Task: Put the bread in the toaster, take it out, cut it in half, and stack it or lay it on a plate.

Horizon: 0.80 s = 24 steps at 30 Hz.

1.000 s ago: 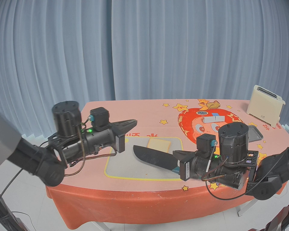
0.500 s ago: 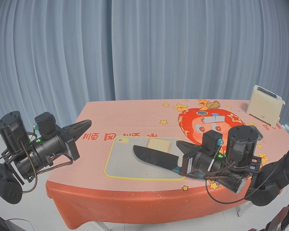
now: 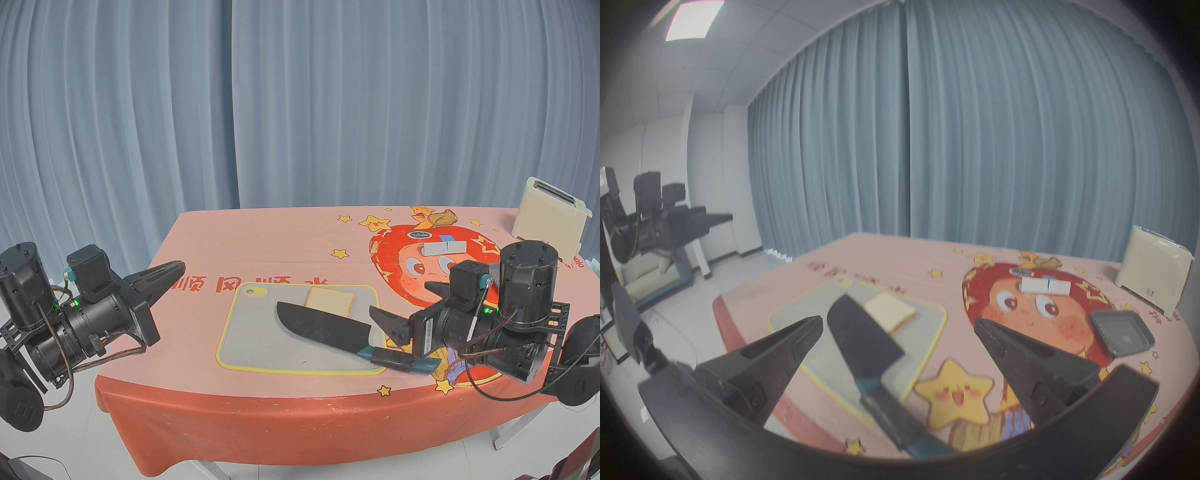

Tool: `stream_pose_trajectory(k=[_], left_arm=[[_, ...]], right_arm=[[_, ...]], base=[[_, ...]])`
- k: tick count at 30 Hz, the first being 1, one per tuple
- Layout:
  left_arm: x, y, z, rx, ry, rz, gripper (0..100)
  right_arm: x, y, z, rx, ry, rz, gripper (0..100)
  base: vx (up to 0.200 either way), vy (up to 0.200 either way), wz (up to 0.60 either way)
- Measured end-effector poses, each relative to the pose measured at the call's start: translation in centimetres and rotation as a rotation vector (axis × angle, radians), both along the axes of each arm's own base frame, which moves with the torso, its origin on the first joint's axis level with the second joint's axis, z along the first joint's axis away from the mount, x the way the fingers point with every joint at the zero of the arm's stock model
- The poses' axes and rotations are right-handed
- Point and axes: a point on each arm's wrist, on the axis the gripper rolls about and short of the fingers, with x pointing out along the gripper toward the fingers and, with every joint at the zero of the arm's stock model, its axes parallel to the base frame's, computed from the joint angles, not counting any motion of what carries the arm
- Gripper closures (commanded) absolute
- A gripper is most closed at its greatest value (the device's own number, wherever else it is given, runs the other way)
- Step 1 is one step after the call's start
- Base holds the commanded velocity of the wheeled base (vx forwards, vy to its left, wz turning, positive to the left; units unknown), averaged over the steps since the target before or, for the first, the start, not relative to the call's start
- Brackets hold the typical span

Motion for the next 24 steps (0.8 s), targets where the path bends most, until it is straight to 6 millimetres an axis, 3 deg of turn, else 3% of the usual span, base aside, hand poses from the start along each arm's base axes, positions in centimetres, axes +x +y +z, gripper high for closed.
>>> stream_pose_trajectory(k=[9,24], left_arm=[[-0.1,0.0,-0.2,0.002,0.007,-0.001,100],[0.2,-0.1,-0.9,0.012,0.034,-0.002,100]], right_arm=[[-0.4,-0.7,-0.3,-0.063,0.143,0.119,0],[0.6,0.2,-4.7,-0.187,0.261,0.115,0]], base=[[0.0,0.0,0.0],[0.0,0.0,0.0]])
